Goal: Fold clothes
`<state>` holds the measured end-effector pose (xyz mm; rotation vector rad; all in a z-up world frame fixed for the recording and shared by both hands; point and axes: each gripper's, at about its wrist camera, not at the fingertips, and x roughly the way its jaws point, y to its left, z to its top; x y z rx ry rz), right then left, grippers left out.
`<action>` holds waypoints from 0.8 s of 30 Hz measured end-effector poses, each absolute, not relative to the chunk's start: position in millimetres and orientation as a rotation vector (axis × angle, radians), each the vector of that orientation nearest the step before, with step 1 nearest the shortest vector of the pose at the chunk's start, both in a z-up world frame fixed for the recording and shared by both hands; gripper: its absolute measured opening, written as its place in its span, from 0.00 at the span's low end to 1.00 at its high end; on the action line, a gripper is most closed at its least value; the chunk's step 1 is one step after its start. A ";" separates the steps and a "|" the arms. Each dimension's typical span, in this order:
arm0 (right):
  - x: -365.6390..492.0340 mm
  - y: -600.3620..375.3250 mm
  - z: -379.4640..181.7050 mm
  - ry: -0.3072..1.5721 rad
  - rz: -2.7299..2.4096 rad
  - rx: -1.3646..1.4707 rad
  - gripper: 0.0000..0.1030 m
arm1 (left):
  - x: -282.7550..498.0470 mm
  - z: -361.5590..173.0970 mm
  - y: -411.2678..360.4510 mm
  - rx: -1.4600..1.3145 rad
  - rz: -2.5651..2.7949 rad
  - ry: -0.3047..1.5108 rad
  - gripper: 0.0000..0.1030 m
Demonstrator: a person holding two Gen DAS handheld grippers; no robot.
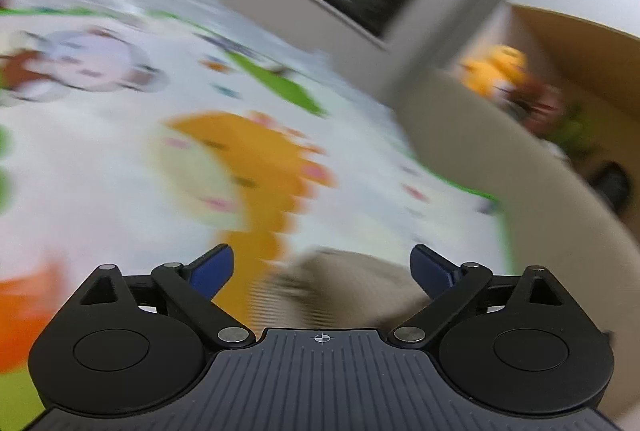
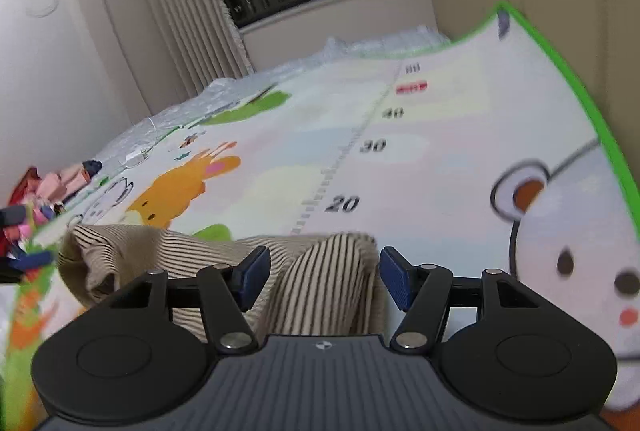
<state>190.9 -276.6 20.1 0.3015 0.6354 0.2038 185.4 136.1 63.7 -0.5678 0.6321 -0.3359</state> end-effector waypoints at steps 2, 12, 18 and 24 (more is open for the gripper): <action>187.2 -274.9 13.4 0.664 0.208 0.301 0.60 | 205.2 61.4 111.9 -0.587 -0.376 0.700 0.96; 201.6 -264.0 -4.7 0.647 0.246 0.206 0.27 | 225.9 20.1 78.6 -0.333 -0.364 0.756 0.49; 228.1 -259.3 -12.2 0.608 0.252 0.147 0.35 | 222.1 1.0 121.7 -0.293 -0.280 0.734 0.60; 210.8 -266.3 -18.5 0.566 0.156 0.160 0.55 | 208.2 28.0 121.8 -0.296 -0.195 0.670 0.66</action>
